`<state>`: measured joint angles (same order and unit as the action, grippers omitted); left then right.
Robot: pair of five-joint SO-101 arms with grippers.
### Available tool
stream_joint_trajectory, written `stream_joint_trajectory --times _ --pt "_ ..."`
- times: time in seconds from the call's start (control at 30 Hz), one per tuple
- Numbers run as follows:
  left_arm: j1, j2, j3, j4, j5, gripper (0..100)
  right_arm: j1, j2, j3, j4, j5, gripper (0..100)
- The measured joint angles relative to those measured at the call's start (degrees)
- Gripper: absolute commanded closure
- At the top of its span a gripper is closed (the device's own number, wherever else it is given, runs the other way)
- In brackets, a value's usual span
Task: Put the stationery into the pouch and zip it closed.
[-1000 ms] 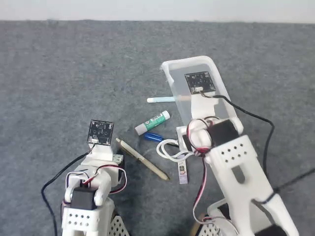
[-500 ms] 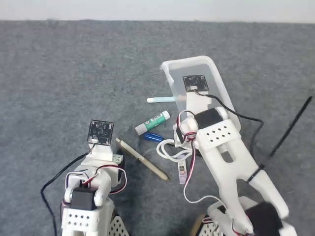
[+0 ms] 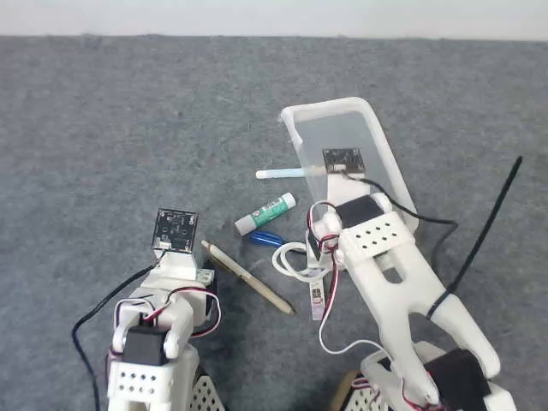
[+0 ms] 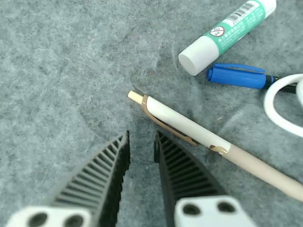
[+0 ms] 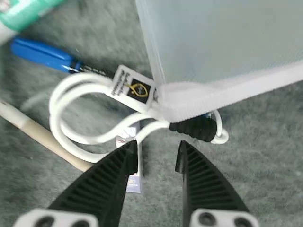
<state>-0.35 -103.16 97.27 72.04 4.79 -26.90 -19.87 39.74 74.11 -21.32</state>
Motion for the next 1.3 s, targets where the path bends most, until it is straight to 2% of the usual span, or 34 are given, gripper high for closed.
stream_joint_trajectory --times 0.37,0.6,0.87,0.93,1.07,1.3 --pt "0.00 0.00 0.00 0.00 0.00 92 7.47 4.57 0.62 -3.16 0.00 85.7" --pt "0.00 0.00 0.00 0.00 0.00 92 7.82 14.42 -0.88 -7.82 -2.02 85.7" --pt "0.00 0.00 0.00 0.00 0.00 92 7.91 16.97 -3.34 -5.89 -4.13 85.6" --pt "0.00 0.00 0.00 0.00 0.00 92 7.91 17.05 -4.04 -3.69 -4.13 83.3" --pt "0.00 0.00 0.00 0.00 0.00 92 7.30 19.34 -4.57 0.44 -4.13 72.4" --pt "0.00 0.00 0.00 0.00 0.00 92 7.47 20.31 -3.60 1.41 -4.13 71.3"
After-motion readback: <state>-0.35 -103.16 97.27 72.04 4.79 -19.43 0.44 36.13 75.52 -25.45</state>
